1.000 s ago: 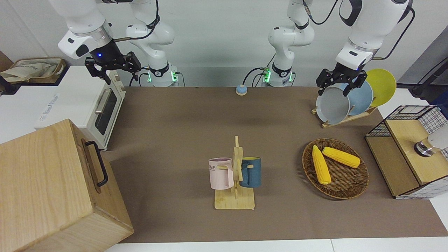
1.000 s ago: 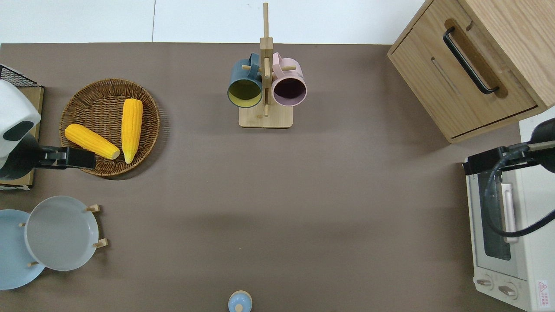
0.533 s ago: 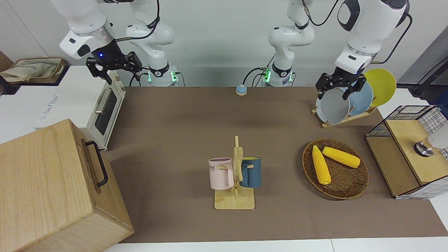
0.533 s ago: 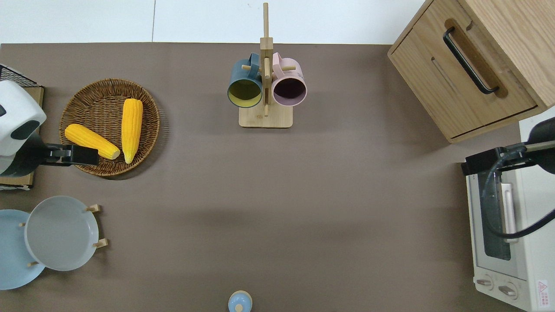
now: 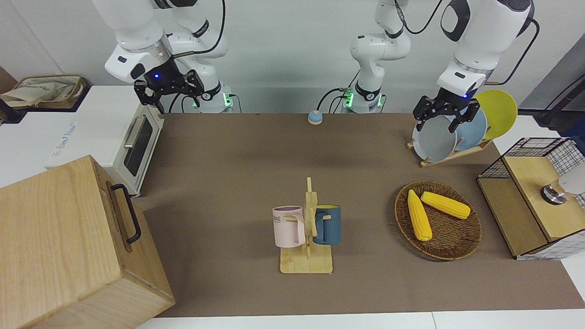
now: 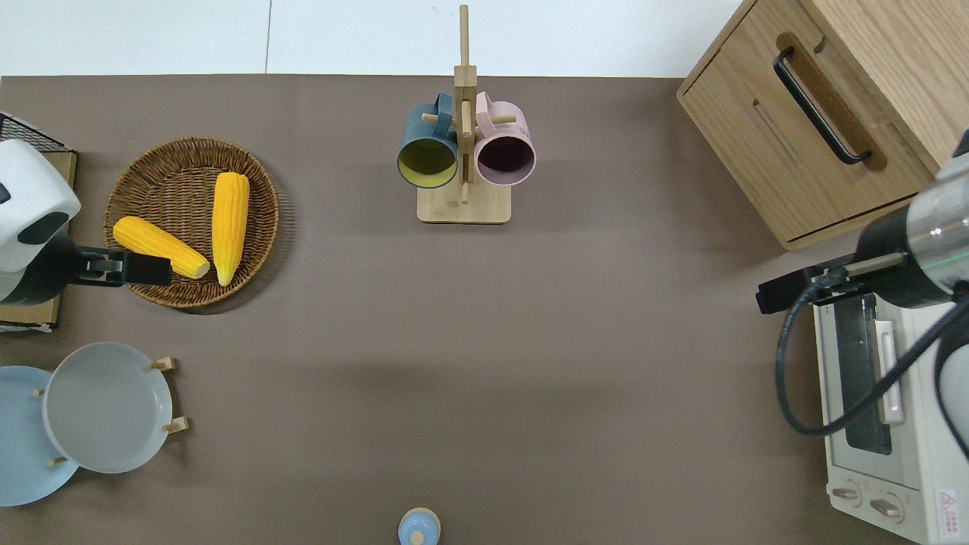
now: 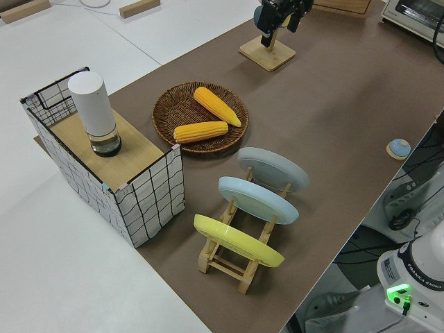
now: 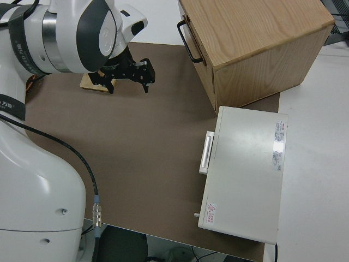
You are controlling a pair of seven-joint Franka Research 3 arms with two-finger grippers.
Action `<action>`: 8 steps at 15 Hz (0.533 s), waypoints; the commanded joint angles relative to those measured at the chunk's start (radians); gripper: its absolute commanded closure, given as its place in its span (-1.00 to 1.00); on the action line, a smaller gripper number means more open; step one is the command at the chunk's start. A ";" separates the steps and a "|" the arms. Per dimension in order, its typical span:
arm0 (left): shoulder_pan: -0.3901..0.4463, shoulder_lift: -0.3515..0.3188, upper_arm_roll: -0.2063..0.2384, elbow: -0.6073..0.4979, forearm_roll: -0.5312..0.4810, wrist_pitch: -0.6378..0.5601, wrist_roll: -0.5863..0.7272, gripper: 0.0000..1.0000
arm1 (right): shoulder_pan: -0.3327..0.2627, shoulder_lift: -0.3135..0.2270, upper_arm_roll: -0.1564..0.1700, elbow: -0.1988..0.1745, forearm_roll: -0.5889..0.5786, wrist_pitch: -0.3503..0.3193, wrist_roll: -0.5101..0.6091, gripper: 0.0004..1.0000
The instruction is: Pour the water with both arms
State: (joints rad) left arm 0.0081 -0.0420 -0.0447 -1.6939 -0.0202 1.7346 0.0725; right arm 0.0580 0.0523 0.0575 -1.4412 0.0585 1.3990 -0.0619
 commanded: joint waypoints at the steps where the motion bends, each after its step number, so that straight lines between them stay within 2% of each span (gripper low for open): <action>1: 0.019 -0.009 0.023 -0.023 0.022 0.054 0.079 -0.99 | 0.055 0.020 -0.001 -0.016 0.012 0.057 0.060 -0.98; 6: 0.085 0.024 0.118 -0.013 0.020 0.105 0.257 -0.99 | 0.111 0.061 -0.001 -0.016 0.014 0.115 0.090 -0.98; 8: 0.136 0.051 0.140 0.019 0.019 0.118 0.370 -0.99 | 0.135 0.080 -0.001 -0.018 0.014 0.129 0.108 -0.98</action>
State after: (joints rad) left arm 0.0857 -0.0175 0.0663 -1.6956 -0.0128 1.8194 0.3094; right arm 0.1720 0.1149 0.0593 -1.4457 0.0585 1.4925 0.0161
